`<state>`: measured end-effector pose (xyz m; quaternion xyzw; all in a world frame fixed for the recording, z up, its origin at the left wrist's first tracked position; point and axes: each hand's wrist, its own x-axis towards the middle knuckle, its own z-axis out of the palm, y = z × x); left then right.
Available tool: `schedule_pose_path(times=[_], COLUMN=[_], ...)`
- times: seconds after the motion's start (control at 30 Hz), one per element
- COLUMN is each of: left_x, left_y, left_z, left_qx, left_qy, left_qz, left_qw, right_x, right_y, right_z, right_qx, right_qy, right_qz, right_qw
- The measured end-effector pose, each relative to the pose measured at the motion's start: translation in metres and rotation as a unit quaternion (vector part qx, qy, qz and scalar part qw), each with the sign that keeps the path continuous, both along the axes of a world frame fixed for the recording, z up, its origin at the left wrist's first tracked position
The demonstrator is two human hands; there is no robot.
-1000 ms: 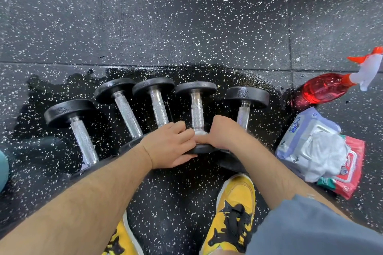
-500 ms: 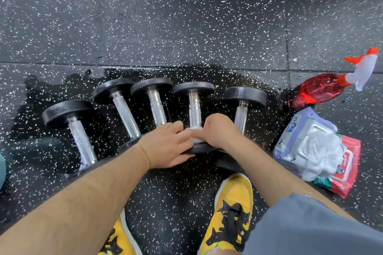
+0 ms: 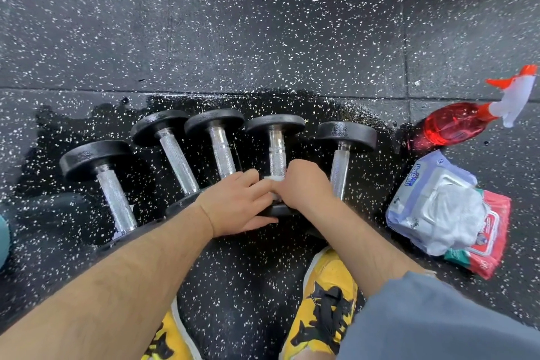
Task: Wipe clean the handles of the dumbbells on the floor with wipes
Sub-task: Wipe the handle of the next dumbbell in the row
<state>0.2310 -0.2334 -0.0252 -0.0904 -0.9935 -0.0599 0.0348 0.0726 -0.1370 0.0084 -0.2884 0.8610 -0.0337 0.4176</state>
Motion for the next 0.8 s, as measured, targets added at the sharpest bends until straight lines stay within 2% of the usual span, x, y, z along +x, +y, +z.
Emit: schedule_pose_path(times=[0.3,0.37,0.63,0.8], left_x=[0.0,0.001,0.001,0.001], left_y=[0.001,0.001,-0.001,-0.001], left_z=[0.0,0.0,-0.002,-0.002], left_qx=[-0.001,0.004,0.0,0.011], left_qy=[-0.003,-0.006,0.007,0.005], left_qz=[0.006,0.007,0.005,0.01], left_qw=[1.0,1.0,1.0,1.0], right_x=[-0.007,-0.009,-0.014,-0.014], right_y=[-0.009,-0.01,-0.025,-0.031], right_z=[-0.008,-0.009,-0.01,-0.013], right_qx=[-0.167,-0.18,-0.066,-0.053], right_qy=[0.105,0.108,0.054,0.018], right_qz=[-0.038,-0.059,-0.029,-0.064], right_qw=[0.98,0.976,0.996,0.996])
